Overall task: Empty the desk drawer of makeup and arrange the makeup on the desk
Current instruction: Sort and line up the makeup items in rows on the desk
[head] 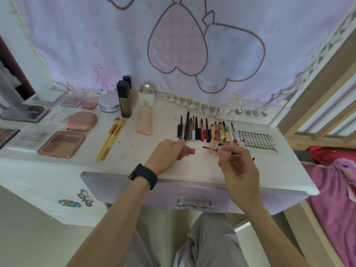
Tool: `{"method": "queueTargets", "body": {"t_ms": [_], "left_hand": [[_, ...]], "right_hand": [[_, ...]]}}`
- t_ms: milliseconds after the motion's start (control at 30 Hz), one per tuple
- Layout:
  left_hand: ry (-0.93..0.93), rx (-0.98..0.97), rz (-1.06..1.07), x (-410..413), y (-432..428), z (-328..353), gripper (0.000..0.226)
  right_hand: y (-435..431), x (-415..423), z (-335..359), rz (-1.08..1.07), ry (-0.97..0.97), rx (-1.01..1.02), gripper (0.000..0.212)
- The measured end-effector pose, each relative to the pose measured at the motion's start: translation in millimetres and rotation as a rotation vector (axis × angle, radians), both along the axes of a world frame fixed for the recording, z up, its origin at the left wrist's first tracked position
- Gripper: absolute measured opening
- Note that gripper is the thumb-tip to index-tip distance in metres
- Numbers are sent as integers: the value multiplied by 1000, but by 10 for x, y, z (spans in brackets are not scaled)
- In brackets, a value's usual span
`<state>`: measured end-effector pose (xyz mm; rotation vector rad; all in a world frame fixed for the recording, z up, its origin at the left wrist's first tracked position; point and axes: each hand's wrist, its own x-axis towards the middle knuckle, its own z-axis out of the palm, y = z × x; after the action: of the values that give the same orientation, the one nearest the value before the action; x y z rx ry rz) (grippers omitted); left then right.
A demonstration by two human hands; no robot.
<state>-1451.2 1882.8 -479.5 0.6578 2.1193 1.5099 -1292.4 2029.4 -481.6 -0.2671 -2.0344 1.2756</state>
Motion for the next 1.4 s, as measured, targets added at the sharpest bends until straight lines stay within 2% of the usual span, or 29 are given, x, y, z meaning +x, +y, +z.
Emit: {"method": "queueTargets", "body": {"t_ms": [167,267,333,467,533,633,767,933,1067,1133,1300,1400], "left_hand": [[-80,64,-2,-11,-17,-4,58],[-232,150,-8,-8,-34,66,41],[-262,137,-2,2,-55,108,46],[43,86,-16,118,-66,108,43],[141,68,20,186,-15,114,39],[171,70,15,252,88,100,33],[258,28,-76,318,166,62,10],[381,-94,-105,336,220,5,17],[440,-145,-112,314,252,-66,17],[431,-132,-115,298,264,-81,11],[421,-90,-112,268,280,-104,15],[434,-99,-110,247,289,-139,15]], "right_hand": [[-18,107,52,-2,1,-281,34],[-72,137,33,-26,6,-397,26],[-118,153,22,-42,11,-437,21],[-185,181,-33,-93,-19,-424,15],[-217,189,-72,-118,-33,-395,13],[-252,200,-113,-150,-66,-319,9],[-232,229,-174,-210,-158,-173,3],[-193,234,-247,-385,-248,84,17],[-171,211,-274,-422,-354,129,27],[-155,173,-279,-456,-416,182,33],[-150,23,-270,-541,-516,357,32],[-158,-34,-260,-575,-560,364,34]]}}
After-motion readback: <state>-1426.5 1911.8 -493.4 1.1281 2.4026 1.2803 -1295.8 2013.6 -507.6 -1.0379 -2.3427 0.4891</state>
